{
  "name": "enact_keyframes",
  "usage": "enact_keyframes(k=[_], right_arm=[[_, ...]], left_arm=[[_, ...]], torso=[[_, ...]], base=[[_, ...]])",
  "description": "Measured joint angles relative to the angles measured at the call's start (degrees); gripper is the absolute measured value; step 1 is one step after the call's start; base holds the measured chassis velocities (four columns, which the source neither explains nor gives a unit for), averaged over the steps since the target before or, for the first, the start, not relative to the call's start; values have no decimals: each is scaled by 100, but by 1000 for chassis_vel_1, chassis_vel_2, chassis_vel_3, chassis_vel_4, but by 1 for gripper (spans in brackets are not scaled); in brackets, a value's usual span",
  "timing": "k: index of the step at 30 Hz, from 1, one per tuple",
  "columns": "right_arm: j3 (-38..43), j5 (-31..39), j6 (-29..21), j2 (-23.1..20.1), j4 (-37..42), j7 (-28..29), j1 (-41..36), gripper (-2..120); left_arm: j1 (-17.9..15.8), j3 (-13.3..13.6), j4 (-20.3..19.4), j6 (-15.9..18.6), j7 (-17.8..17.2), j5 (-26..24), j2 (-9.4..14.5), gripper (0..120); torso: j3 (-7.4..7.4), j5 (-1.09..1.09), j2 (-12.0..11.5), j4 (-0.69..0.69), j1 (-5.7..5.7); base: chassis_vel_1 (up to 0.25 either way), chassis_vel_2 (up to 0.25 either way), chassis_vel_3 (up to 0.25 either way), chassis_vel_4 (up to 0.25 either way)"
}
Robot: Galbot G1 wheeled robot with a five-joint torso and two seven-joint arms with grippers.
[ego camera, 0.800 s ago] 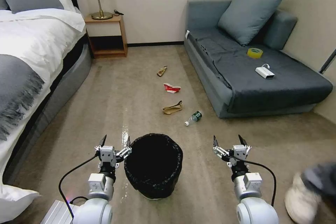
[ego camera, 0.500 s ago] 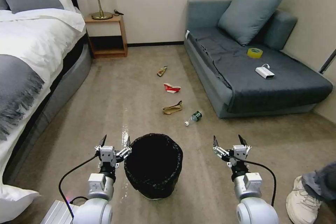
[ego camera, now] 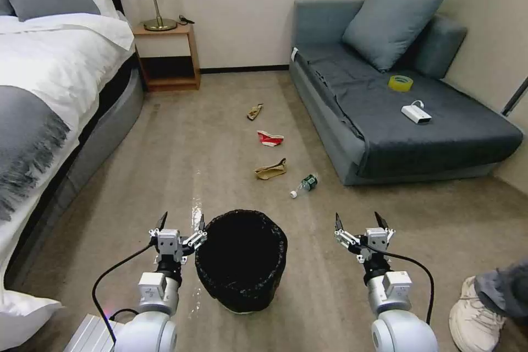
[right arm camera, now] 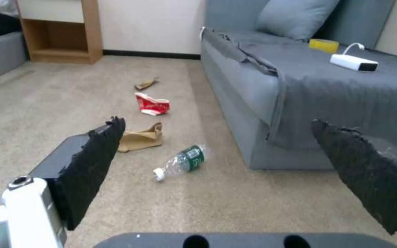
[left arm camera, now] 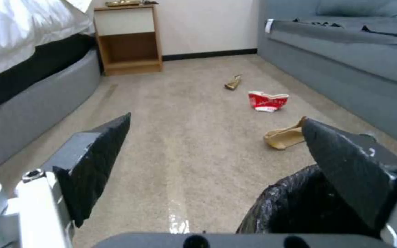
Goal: Pick up the trash bin, then pick up the garbage on the floor and place it into the trash bin.
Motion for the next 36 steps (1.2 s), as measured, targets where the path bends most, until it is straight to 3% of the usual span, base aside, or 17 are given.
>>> enact_keyframes(k=[10,13,14,18,22,29,31,33,34,36], right_arm=[[2,1,48,-7,32,33,-62,100],[50,38,530,-105,426,417,-720,100],[50,38,530,-105,426,417,-720,100],[119,90,1155,-225,936,916,-1558,100],[125,99,1240,-243,1002,984,-1660,100],[126,277,1224,-423,1068,1001,-1678,100],[124,649,1098,-811,1177,1006,-1661,100],[117,1133,914,-1316,1312,1010,-1637,100],[117,1133,914,-1316,1312,1010,-1637,100],[115,1491,782,-1684,1419,1014,-1612,100]], left_arm=[[100,39,-91,-7,-126,6,6,100],[585,270,-598,-116,-787,84,35,100],[585,270,-598,-116,-787,84,35,100],[1231,569,-1272,-267,-1685,194,75,100],[1410,651,-1460,-315,-1937,228,87,100],[1433,654,-1497,-298,-1964,222,114,100],[1439,551,-1569,-98,-1959,123,241,100],[1436,310,-1703,343,-1903,-93,518,100],[1436,310,-1703,343,-1903,-93,518,100],[1431,70,-1840,795,-1841,-312,793,100]], torso=[[0,0,0,0,0],[0,0,0,0,0],[0,0,0,0,0],[0,-2,0,-3,0],[-1,0,1,0,0],[-1,1,0,-2,0],[-1,-1,0,0,0],[0,1,0,0,0],[0,1,0,0,0],[0,-2,0,2,0]], base=[[0,0,0,0],[0,0,0,0],[0,0,0,0],[0,0,0,0],[0,0,0,0],[0,0,0,0],[0,0,0,0],[0,0,0,0],[0,0,0,0],[0,0,0,0]])
